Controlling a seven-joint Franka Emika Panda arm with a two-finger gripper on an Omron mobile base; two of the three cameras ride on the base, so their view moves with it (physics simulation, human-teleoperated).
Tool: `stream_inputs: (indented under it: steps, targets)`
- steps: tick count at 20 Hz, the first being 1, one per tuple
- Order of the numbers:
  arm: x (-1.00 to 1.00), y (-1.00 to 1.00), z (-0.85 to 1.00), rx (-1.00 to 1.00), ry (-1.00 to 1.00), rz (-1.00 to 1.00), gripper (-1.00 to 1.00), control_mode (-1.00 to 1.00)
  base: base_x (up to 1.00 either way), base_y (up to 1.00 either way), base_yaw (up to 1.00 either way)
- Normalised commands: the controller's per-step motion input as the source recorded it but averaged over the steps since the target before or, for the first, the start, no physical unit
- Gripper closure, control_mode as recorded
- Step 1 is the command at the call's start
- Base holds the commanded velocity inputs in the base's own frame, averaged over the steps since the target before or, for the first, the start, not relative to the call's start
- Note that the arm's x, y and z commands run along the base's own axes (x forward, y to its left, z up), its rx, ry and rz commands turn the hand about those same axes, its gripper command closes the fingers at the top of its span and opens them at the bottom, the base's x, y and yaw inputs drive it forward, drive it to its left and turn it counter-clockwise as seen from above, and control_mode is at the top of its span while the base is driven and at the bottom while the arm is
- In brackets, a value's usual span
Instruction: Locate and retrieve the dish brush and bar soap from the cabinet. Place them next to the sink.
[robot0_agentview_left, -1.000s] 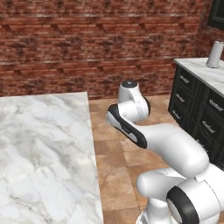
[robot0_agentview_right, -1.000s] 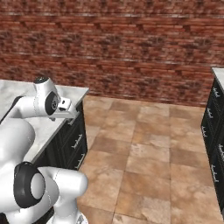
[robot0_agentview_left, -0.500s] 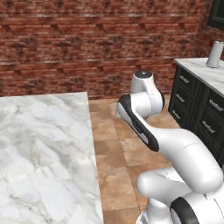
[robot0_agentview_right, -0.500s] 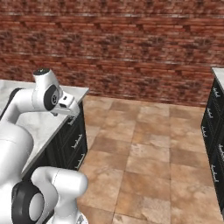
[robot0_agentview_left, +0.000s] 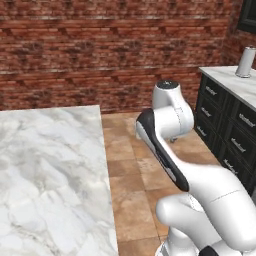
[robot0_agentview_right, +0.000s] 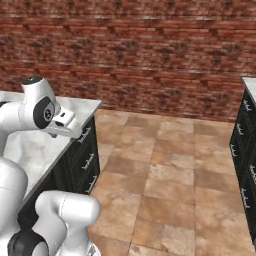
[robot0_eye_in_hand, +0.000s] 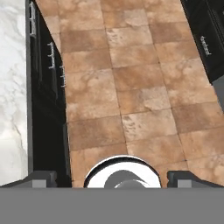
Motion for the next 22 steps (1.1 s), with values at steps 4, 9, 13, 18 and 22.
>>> stream_inputs:
  steps: [4, 9, 13, 18, 22]
  targets:
    - [-0.76, -0.01, 0.16, 0.07, 0.04, 0.18, -1.0, -1.0, 0.0, 0.0, 0.0]
    - [-0.52, -0.02, 0.25, 0.11, 0.02, 0.17, -1.0, -1.0, 0.0, 0.0, 0.0]
    - [-0.14, -0.12, 0.16, 0.05, 0.04, 0.04, -1.0, -1.0, 0.0, 0.0, 0.0]
    - [0.0, 0.0, 0.01, 0.0, 0.01, 0.0, -1.0, -1.0, 0.0, 0.0, 0.0]
    - [0.0, 0.0, 0.0, 0.0, 0.0, 0.0, -1.0, -1.0, 0.0, 0.0, 0.0]
